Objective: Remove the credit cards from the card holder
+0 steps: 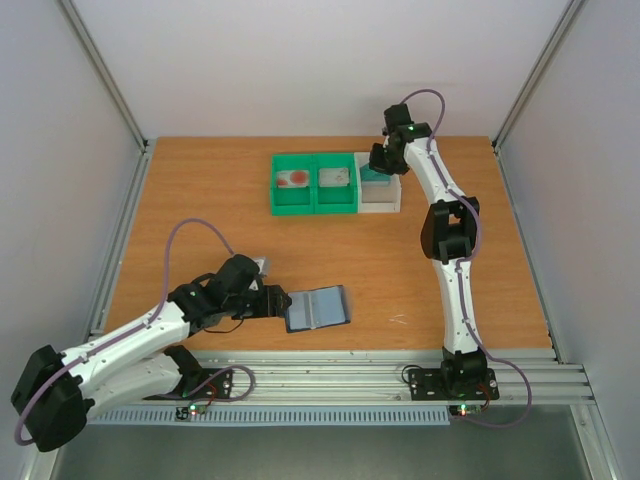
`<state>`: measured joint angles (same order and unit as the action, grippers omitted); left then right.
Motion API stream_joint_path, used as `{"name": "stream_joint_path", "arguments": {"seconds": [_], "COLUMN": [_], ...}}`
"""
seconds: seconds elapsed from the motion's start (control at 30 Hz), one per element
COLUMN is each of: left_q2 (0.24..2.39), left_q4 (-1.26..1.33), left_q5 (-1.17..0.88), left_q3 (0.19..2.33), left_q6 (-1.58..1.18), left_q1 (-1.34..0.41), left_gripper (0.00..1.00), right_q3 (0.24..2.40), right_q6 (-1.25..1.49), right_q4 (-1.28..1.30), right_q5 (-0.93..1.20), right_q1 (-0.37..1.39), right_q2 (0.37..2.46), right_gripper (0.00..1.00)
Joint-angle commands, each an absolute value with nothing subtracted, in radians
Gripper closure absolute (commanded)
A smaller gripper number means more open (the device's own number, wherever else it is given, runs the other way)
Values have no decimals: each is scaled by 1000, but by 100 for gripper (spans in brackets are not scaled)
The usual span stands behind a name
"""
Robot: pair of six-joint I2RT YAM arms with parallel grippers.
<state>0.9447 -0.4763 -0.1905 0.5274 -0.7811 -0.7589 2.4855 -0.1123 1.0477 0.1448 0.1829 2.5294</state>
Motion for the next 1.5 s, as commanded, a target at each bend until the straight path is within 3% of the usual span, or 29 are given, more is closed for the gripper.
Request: {"name": "stream_joint_path", "arguments": {"seconds": [0.0, 0.67, 1.2, 1.47], "left_q2": [918, 914, 862, 940], "left_q4": [-468, -509, -453, -247], "left_q5": [-198, -147, -182, -278], "left_q3": [535, 554, 518, 462], "left_q6": [-802, -812, -876, -924], "left_q1": [-758, -758, -759, -758], "left_gripper": [32, 33, 38, 38], "right_q3": [2518, 2471, 1627, 1341], "right_q6": [-114, -99, -22, -15], "right_q4": [1042, 1068, 787, 727], "right_q5": [93, 137, 230, 266], "right_q1": [171, 180, 278, 359], "right_q2": [2559, 2452, 1819, 1596], "right_gripper": [98, 94, 73, 72]}}
